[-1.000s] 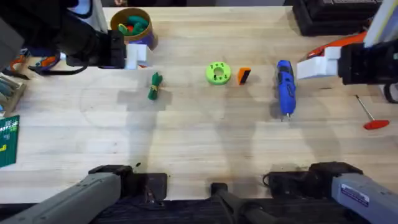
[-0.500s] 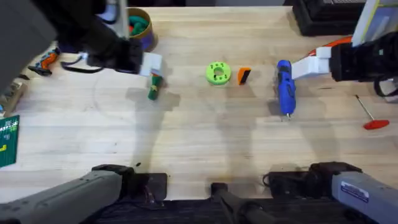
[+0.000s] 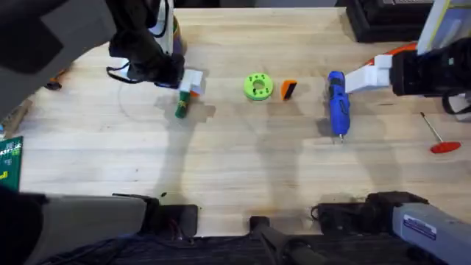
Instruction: Pick up the gripper from the table and insert it into the empty holder that is missing its gripper. Then pick up a screw, insert it into the mounting hole, and use the screwdriver to tighten it. Finally, clean up the table by picking up the vegetable and placing it into the bucket.
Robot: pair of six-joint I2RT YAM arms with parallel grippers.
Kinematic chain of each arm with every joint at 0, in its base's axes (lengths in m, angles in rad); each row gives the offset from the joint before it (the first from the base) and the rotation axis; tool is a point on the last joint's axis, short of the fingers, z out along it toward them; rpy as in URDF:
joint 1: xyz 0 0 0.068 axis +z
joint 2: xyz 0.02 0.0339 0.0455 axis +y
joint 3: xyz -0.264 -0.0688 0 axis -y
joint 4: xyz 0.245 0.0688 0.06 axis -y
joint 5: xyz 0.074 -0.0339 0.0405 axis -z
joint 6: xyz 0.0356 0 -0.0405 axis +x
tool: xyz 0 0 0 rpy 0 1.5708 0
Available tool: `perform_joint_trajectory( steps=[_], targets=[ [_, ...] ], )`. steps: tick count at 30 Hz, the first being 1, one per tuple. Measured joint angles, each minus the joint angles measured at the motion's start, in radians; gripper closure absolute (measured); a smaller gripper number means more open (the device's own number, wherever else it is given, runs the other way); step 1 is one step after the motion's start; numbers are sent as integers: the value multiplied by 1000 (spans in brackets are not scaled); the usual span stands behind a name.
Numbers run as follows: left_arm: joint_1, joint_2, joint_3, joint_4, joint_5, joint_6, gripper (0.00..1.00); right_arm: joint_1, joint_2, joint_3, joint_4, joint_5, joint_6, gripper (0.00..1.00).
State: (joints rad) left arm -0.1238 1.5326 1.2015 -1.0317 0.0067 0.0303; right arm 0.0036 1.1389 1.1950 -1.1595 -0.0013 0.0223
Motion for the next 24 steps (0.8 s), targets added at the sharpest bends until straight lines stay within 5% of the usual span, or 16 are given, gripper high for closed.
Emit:
perform_joint_trajectory(
  steps=[9, 19, 21, 24],
  targets=[
    [5, 184, 0, 93, 1, 0, 6, 0, 0, 0, 0, 0, 0, 9],
    [11, 291, 4, 140, 19, 1, 143, 0, 0, 0, 0, 0, 0, 10],
    [17, 293, 5, 143, 27, 2, 302, 0, 0, 0, 0, 0, 0, 10],
    [22, 293, 6, 140, 31, 1, 722, 0, 0, 0, 0, 0, 0, 10]
  ],
)
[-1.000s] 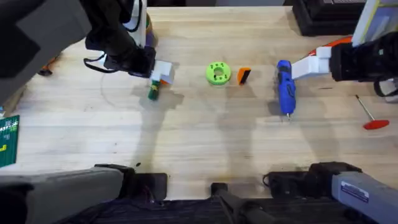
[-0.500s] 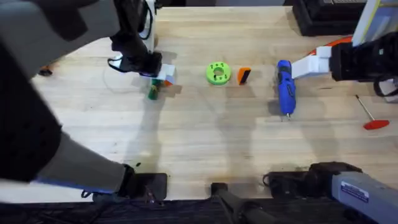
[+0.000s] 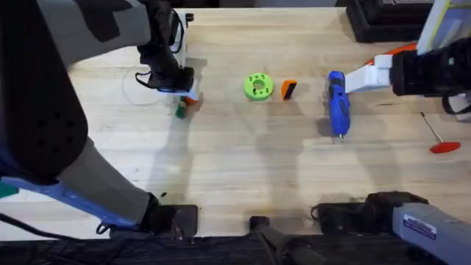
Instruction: Pick up the gripper from the table and insert it into the empty holder that is missing its gripper. Then pick up a screw, insert it into the mounting hole, and use the screwdriver to tighten it. Finally, clean up the table by picking up the vegetable and placing it into the bucket.
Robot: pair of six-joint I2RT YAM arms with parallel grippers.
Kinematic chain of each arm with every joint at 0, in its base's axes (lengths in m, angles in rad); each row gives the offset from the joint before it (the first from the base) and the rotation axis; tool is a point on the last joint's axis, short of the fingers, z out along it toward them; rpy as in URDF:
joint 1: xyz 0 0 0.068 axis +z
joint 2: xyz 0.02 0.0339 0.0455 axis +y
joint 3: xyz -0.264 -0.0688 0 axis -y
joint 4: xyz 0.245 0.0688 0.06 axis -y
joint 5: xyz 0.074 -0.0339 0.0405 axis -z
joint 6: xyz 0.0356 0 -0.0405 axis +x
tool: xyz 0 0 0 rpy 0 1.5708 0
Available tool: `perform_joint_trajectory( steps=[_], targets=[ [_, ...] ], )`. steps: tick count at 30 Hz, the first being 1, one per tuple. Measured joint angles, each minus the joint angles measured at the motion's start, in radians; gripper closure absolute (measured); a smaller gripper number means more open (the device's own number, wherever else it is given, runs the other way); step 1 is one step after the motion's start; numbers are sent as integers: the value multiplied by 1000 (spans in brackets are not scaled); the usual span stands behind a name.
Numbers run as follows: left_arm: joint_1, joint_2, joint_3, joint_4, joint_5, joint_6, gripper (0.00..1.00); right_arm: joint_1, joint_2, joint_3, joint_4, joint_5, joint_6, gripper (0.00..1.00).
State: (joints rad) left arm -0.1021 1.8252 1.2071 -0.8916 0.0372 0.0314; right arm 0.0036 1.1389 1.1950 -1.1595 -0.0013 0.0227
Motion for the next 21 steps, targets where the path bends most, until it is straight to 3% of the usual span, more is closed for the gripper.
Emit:
perform_joint_trajectory(
  steps=[2, 3, 15, 21],
  targets=[
    [0, 0, 1, -4, 3, 5, 966, 0, 0, 0, 0, 0, 0, 10],
    [0, 0, 2, -6, 3, 6, 991, 0, 0, 0, 0, 0, 0, 10],
    [2, -8, 2, -6, 23, 6, 997, 0, 0, 0, 0, 0, 0, 10],
    [2, -159, 2, -42, 30, 5, 997, 0, 0, 0, 0, 0, 0, 10]
  ],
)
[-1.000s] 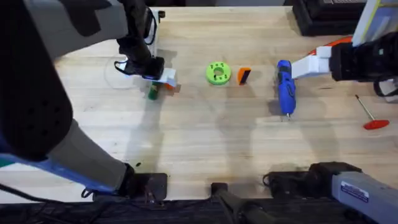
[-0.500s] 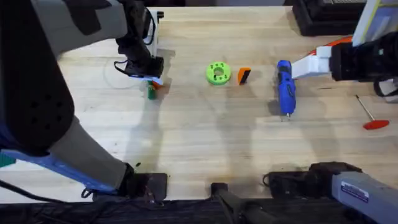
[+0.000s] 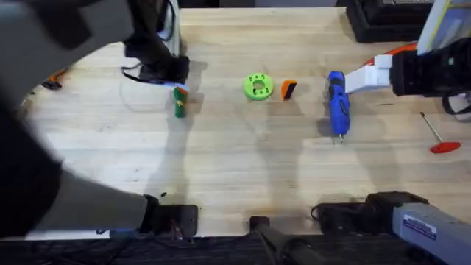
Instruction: Pick up the gripper from the table and insert it into the empty holder that is missing its gripper. Then pick up a screw, insert it into the mounting hole, and use the screwdriver to tighten it. Finally, clean up the table by picking up the vegetable and placing it into the bucket.
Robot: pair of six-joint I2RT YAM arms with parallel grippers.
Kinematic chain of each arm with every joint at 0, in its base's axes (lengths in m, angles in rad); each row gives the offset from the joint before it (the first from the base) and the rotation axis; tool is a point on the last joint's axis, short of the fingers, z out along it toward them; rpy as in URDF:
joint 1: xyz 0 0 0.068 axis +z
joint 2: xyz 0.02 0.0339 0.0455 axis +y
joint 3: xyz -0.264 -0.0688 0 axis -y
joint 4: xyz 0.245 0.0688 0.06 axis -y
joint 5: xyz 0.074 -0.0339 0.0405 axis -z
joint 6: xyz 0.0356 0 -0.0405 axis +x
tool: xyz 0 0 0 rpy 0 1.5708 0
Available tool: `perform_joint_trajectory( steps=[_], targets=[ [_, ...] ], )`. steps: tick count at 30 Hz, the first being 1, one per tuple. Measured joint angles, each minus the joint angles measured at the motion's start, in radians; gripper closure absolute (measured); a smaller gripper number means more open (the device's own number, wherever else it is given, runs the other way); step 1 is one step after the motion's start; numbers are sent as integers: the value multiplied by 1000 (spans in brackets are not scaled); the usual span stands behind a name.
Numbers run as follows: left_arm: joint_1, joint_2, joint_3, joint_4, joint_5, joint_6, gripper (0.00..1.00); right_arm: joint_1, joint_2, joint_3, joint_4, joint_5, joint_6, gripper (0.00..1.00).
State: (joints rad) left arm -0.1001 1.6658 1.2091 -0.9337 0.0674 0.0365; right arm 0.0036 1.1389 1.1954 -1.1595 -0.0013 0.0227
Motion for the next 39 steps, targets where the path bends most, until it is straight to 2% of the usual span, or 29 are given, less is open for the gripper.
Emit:
perform_joint_trajectory(
  steps=[10, 19, 21, 23, 25, 27, 33, 39],
  targets=[
    [0, -399, 0, -113, 0, 0, 998, 0, 0, 0, 0, 0, 0, 10],
    [0, -574, 0, -119, 0, 2, 983, 0, 0, 0, 0, 0, 0, 10],
    [0, -586, 0, -121, 0, 1, 709, 0, 0, 0, 0, 0, 0, 10],
    [0, -589, 0, -122, 0, 1, 373, 0, 0, 0, 0, 0, 0, 10],
    [0, -588, 0, -122, 0, 0, 80, 0, 0, 0, 0, 0, 0, 10],
    [0, -587, 0, -123, 0, -4, 21, 0, 0, 0, 0, 0, 0, 10],
    [0, -587, 0, -144, 0, -4, 14, 0, 0, 0, 0, 0, 0, 10],
    [0, -587, 0, -234, 0, -4, 16, 0, 0, 0, 0, 0, 0, 10]
  ],
)
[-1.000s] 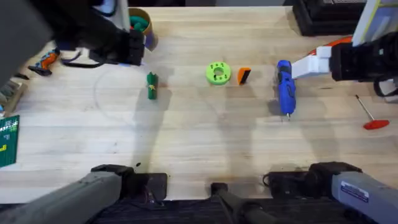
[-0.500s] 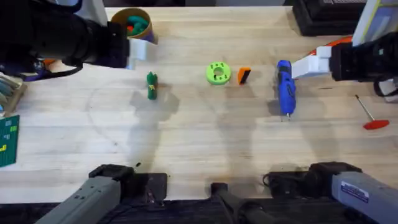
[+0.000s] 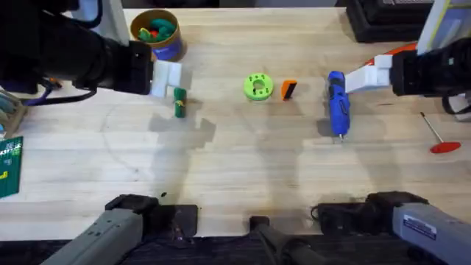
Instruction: Pick up the gripper from the table and insert it into the empty holder that is missing its gripper. Then pick up a screw, insert it into the mounting hole, and use the screwdriver to tighten it. Finally, clean up the table by picking up the vegetable and placing it into the bucket.
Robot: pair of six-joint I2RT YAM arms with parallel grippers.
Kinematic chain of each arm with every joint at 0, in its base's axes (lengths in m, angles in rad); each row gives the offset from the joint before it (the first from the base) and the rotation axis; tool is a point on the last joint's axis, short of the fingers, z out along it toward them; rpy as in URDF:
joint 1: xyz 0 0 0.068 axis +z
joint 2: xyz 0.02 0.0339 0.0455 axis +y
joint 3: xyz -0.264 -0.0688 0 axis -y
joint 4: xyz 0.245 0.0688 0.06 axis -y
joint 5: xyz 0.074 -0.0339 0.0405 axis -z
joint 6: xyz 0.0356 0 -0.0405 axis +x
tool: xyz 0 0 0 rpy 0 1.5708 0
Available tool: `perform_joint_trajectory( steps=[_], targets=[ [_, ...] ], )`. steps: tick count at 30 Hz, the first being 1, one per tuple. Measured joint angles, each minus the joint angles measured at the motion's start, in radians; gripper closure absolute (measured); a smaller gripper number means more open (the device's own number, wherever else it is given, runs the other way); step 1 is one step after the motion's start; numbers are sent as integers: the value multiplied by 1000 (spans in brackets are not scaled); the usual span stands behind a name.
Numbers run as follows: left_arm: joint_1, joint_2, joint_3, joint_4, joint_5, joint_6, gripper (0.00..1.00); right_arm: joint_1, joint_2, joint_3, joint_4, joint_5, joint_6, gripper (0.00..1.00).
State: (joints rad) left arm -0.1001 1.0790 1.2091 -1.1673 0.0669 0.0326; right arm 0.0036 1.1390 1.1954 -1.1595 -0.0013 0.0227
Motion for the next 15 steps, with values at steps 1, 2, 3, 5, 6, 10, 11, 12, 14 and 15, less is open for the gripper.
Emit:
perform_joint_trajectory(
  steps=[1, 2, 3, 5, 6, 10, 11, 12, 14, 15],
  targets=[
    [0, 0, 0, -7, 0, 0, 15, 0, 0, 0, 0, 0, 0, 10],
    [0, 0, 0, -8, 0, 0, 15, 0, 0, 0, 0, 0, 0, 10],
    [0, 0, 0, -7, 0, 0, 15, 0, 0, 0, 0, 0, 0, 10],
    [0, 0, 0, -7, 0, 0, 15, 0, 0, 0, 0, 0, 0, 10],
    [0, 0, 0, -8, 0, 0, 15, 0, 0, 0, 0, 0, 0, 10],
    [0, 0, 0, 23, 0, 0, 16, 0, 0, 0, 0, 0, 0, 10],
    [0, 0, 0, 44, 0, 0, 16, 0, 0, 0, 0, 0, 0, 10],
    [0, 0, 0, 58, 0, 0, 15, 0, 0, 0, 0, 0, 0, 10],
    [0, -1, 0, 85, -7, 0, 15, 0, 0, 0, 0, 0, 0, 10],
    [0, -2, 0, 96, -11, 0, 15, 0, 0, 0, 0, 0, 0, 10]
  ],
)
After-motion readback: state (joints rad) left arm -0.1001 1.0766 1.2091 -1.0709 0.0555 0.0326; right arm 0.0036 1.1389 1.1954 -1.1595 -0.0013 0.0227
